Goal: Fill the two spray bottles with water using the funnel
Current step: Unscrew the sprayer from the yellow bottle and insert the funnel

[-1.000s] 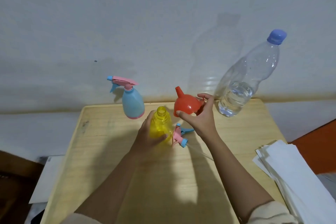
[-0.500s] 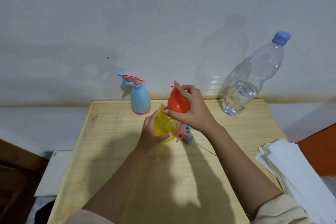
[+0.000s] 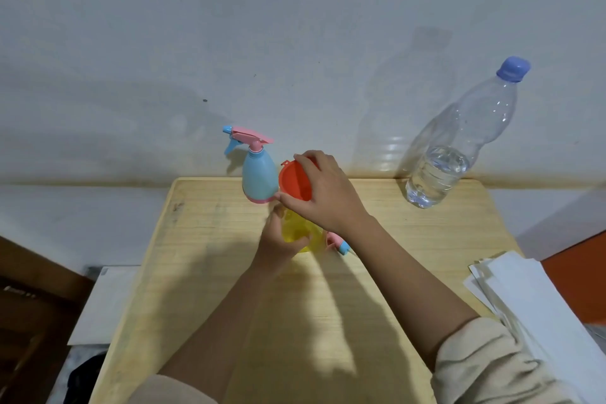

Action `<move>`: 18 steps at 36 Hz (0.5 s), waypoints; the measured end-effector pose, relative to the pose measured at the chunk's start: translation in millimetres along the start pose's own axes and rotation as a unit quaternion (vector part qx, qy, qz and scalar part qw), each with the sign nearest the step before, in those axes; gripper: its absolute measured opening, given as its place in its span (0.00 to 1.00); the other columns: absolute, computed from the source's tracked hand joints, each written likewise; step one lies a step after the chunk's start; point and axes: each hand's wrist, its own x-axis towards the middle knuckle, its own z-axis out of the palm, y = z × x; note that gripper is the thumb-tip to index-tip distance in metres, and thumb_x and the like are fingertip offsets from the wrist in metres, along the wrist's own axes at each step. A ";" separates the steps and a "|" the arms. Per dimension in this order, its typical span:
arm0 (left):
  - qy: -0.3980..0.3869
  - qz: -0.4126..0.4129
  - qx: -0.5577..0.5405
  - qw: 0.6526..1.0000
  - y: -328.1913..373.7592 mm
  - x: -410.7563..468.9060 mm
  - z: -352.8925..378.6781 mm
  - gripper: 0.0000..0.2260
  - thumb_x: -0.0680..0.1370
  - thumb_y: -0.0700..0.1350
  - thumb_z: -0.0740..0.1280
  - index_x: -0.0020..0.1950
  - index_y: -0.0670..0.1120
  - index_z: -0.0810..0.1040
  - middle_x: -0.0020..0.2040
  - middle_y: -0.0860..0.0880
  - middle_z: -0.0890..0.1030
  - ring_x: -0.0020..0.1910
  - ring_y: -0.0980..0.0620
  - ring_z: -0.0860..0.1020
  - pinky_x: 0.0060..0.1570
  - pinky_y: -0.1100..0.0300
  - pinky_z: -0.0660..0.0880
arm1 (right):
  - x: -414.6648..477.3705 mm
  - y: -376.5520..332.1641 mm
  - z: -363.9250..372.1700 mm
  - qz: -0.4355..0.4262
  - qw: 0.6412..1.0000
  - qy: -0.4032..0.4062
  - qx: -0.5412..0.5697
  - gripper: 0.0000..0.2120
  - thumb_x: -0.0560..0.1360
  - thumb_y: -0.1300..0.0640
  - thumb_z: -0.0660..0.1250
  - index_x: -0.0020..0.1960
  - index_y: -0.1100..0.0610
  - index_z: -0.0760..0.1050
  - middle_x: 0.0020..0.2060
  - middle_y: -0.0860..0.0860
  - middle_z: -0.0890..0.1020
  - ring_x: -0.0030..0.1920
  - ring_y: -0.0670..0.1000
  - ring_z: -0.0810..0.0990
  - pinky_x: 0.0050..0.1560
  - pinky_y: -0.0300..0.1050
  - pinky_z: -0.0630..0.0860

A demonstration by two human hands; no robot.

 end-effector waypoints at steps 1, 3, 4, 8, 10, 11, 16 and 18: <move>0.011 0.004 -0.001 1.000 0.4 -0.2 0.8 0.32 0.63 0.45 0.73 0.63 0.58 0.65 0.57 0.57 0.73 0.58 0.59 0.73 0.54 0.73 0.69 | -0.4 -0.3 0.1 0.000 1.000 0.005 0.003 0.34 0.70 0.38 0.68 0.68 0.57 0.67 0.63 0.53 0.71 0.62 0.53 0.69 0.59 0.46 0.69; 0.032 0.000 0.003 0.999 1.7 -0.9 2.0 0.34 0.61 0.49 0.74 0.64 0.56 0.65 0.56 0.53 0.70 0.56 0.59 0.72 0.55 0.69 0.70 | -0.9 -1.2 0.4 0.000 1.000 0.012 0.006 0.34 0.69 0.38 0.68 0.68 0.57 0.67 0.63 0.53 0.71 0.62 0.53 0.69 0.59 0.46 0.69; 0.038 -0.003 0.006 0.999 1.8 -1.0 2.6 0.34 0.61 0.52 0.74 0.64 0.57 0.65 0.57 0.52 0.69 0.57 0.58 0.72 0.56 0.65 0.71 | -1.0 -1.4 0.6 0.000 1.000 0.015 0.006 0.34 0.69 0.38 0.68 0.67 0.57 0.67 0.63 0.53 0.71 0.62 0.52 0.69 0.59 0.46 0.69; 0.043 -0.001 0.010 0.999 3.4 -2.4 5.7 0.36 0.64 0.47 0.75 0.69 0.53 0.63 0.60 0.52 0.70 0.59 0.56 0.72 0.58 0.63 0.72 | -3.0 -1.3 0.5 0.000 1.000 0.020 0.017 0.35 0.69 0.36 0.68 0.68 0.57 0.67 0.64 0.52 0.71 0.63 0.52 0.68 0.61 0.47 0.69; 0.055 -0.013 0.009 0.998 3.7 -4.0 7.4 0.34 0.67 0.43 0.76 0.69 0.51 0.64 0.59 0.52 0.73 0.59 0.55 0.73 0.57 0.63 0.72 | -4.6 -0.6 -0.1 -0.002 1.000 0.018 0.024 0.36 0.69 0.36 0.68 0.68 0.57 0.66 0.65 0.52 0.70 0.65 0.53 0.68 0.63 0.48 0.69; 0.058 -0.018 0.008 0.998 3.4 -5.1 8.2 0.32 0.67 0.41 0.76 0.67 0.51 0.65 0.59 0.52 0.74 0.59 0.54 0.74 0.58 0.61 0.73 | -5.3 -0.2 -0.7 -0.003 0.999 0.015 0.028 0.37 0.69 0.36 0.68 0.69 0.57 0.66 0.66 0.53 0.70 0.66 0.53 0.67 0.65 0.49 0.68; 0.120 -0.033 0.025 0.992 9.2 -18.4 15.9 0.31 0.68 0.43 0.76 0.68 0.47 0.67 0.62 0.50 0.73 0.62 0.54 0.72 0.62 0.55 0.71 | -15.8 3.1 -9.3 0.002 0.997 0.023 0.076 0.37 0.70 0.37 0.67 0.72 0.55 0.62 0.72 0.52 0.63 0.73 0.54 0.59 0.69 0.50 0.62; 0.161 -0.025 0.023 0.986 16.1 -28.7 20.6 0.30 0.69 0.41 0.75 0.68 0.47 0.67 0.62 0.53 0.70 0.62 0.56 0.69 0.63 0.58 0.68 | -25.4 6.7 -17.5 0.002 0.995 0.037 0.097 0.34 0.71 0.39 0.67 0.71 0.54 0.63 0.72 0.51 0.63 0.72 0.52 0.61 0.67 0.47 0.63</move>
